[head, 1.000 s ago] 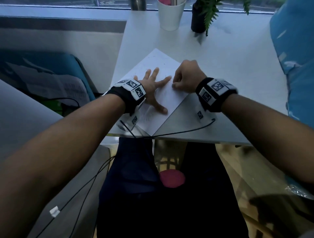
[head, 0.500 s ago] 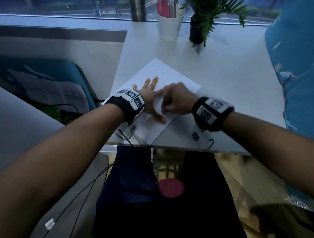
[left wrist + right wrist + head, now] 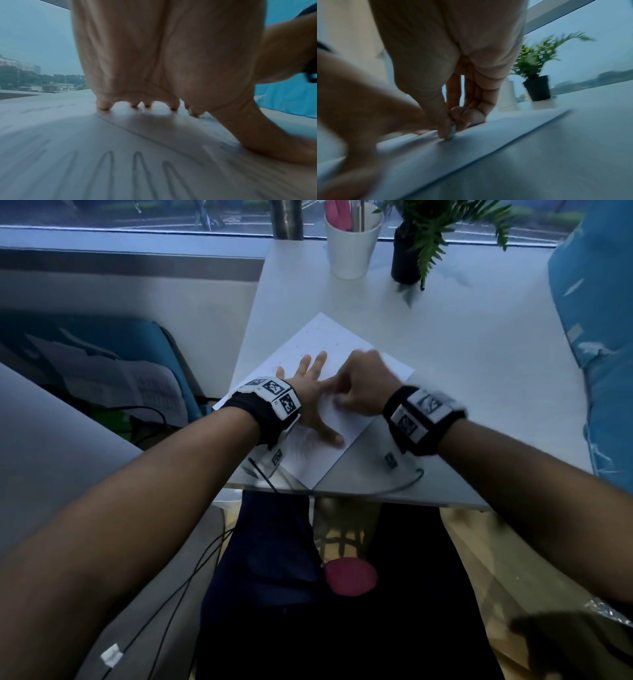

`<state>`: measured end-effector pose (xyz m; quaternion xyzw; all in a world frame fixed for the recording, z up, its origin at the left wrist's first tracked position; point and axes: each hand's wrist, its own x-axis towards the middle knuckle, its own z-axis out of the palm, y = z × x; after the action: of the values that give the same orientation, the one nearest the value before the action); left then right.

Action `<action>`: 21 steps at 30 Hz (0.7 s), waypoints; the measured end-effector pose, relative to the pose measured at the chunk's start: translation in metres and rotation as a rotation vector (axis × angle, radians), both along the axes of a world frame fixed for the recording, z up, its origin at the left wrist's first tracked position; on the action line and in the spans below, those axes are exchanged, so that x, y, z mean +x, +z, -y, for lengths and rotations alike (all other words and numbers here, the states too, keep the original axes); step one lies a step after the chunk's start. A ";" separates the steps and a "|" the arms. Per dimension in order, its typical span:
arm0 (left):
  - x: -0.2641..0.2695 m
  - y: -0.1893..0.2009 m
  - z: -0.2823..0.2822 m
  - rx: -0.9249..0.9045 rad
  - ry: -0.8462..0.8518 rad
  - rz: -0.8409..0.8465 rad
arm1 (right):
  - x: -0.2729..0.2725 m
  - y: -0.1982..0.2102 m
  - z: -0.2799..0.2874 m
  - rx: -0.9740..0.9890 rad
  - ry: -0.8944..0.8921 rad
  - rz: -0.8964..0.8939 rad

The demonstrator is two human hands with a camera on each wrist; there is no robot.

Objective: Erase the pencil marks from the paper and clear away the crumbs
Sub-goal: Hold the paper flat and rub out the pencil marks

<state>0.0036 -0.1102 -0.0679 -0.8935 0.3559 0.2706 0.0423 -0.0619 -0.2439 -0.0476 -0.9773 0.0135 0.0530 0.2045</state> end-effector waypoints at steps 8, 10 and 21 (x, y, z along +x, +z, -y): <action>0.000 0.000 -0.001 -0.017 0.000 0.005 | 0.014 0.012 0.017 -0.014 -0.024 0.022; -0.001 -0.001 0.000 -0.010 -0.002 0.008 | -0.005 0.004 -0.008 0.002 0.067 -0.039; 0.001 0.001 0.000 -0.010 -0.010 0.007 | -0.008 -0.003 -0.004 0.048 0.123 -0.045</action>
<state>0.0045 -0.1106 -0.0666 -0.8929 0.3616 0.2654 0.0402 -0.0701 -0.2402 -0.0504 -0.9698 -0.0432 0.0877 0.2236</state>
